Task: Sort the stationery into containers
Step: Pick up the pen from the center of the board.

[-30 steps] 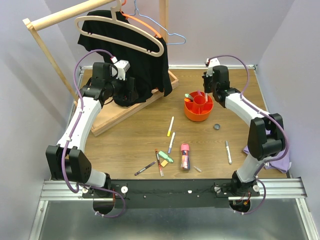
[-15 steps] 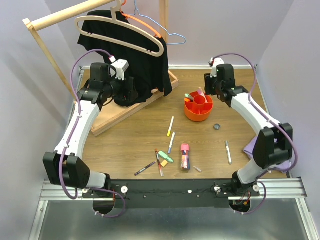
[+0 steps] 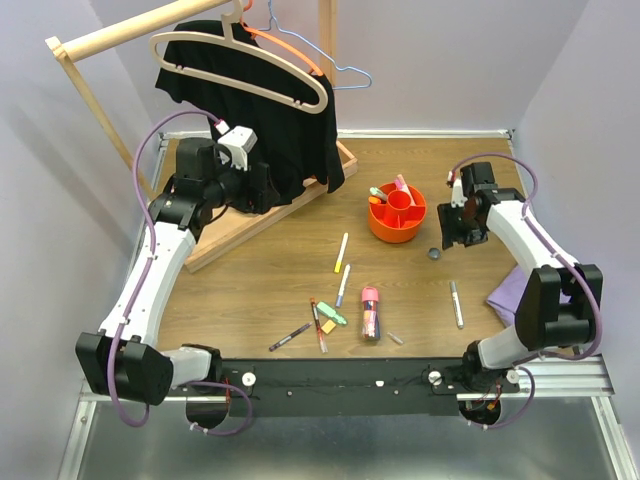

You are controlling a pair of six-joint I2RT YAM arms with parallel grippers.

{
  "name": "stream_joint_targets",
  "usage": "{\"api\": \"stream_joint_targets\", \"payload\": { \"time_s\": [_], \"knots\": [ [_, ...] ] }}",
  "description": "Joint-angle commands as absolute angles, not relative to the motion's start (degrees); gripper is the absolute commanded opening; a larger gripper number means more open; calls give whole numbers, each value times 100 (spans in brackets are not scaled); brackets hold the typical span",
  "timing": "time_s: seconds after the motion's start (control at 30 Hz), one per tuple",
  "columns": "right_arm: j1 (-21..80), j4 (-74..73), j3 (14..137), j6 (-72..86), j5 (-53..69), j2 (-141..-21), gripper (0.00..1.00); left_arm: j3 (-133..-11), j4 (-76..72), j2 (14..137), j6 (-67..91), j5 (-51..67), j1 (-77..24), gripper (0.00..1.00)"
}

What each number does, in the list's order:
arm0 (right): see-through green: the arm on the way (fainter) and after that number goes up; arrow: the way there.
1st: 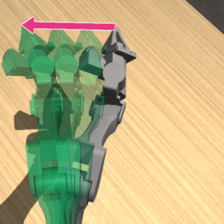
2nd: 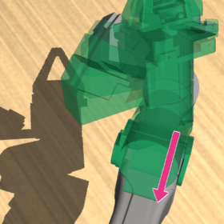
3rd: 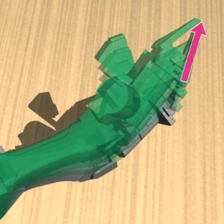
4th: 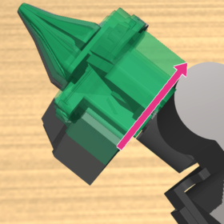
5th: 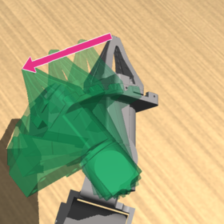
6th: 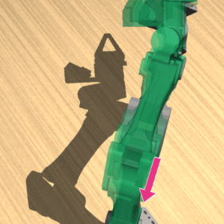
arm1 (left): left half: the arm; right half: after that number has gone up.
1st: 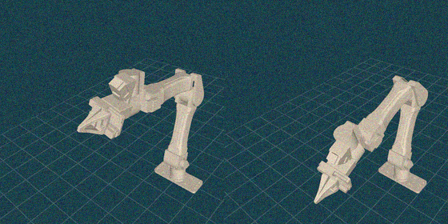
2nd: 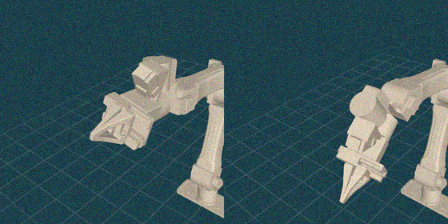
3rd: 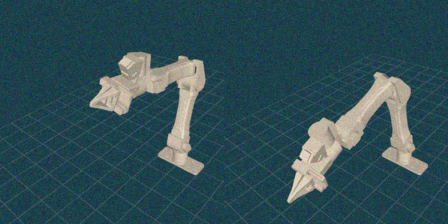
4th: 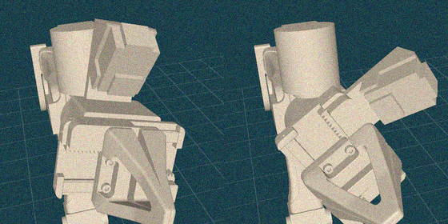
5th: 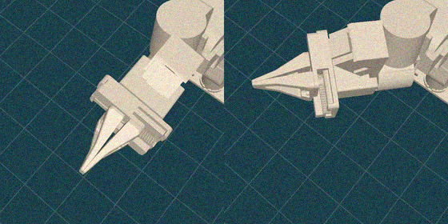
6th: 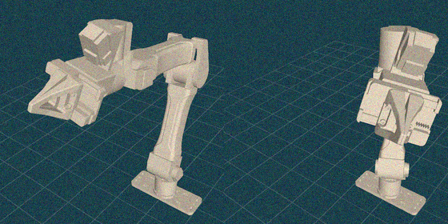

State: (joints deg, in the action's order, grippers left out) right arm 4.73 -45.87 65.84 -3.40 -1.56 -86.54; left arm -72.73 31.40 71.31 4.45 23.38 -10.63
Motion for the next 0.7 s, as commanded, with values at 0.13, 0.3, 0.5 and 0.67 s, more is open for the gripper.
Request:
{"api": "stream_joint_targets", "payload": {
  "time_s": [0.13,0.3,0.5,0.67],
  "knots": [
    [378,-5185,6373,-675,185,-8912,63,-7172,2953,7022,642,2514,-1081,91],
    [378,-5396,5784,-1037,343,-8930,60,-7102,2901,7049,642,2487,-1081,91],
    [378,-5273,5177,-1099,334,-8772,54,-7031,2909,7040,633,2452,-1081,91],
    [378,-5256,5159,-1081,299,-8824,53,-6996,2865,7093,677,2496,-1081,91]
  ]
}}
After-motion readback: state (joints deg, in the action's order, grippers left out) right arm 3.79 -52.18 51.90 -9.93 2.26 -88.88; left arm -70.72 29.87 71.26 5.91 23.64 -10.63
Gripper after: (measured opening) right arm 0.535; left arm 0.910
